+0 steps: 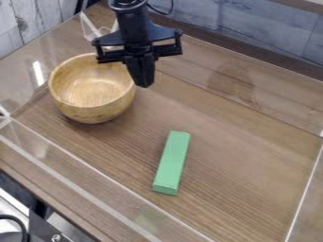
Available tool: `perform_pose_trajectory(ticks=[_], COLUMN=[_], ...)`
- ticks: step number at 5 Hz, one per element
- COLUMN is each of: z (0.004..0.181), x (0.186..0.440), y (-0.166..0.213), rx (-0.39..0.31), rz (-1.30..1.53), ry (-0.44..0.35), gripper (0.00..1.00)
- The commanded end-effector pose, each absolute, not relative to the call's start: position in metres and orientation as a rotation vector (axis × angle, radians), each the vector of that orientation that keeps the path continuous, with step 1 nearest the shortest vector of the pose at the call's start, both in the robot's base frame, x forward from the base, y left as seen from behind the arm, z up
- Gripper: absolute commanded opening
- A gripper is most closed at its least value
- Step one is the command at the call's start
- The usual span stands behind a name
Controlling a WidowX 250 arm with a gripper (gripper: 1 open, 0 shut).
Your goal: Put green object into wooden bowl
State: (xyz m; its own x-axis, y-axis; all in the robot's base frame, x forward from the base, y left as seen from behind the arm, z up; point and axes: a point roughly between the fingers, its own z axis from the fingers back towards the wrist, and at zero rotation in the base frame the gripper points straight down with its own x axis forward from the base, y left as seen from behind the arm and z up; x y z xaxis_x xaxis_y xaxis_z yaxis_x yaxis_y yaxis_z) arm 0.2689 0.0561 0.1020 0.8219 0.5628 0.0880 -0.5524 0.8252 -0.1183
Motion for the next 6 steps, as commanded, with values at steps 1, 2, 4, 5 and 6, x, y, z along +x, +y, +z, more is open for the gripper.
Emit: perform_pose_trajectory(ticks=[1, 2, 4, 5, 6], z=[0.108, 0.093, 0.060, 0.042, 0.027], x=[0.269, 0.261, 0.251, 0.253, 0.254], y=[0.045, 0.029, 0.005, -0.004, -0.011], rx=[-0.085, -0.077, -0.063, -0.056, -0.047], rz=[0.554, 0.508, 0.439, 0.404, 0.380], ry=[-0.177, -0.169, -0.163, -0.155, -0.154], gripper=[1.00, 1.00, 1.00, 1.00, 1.00])
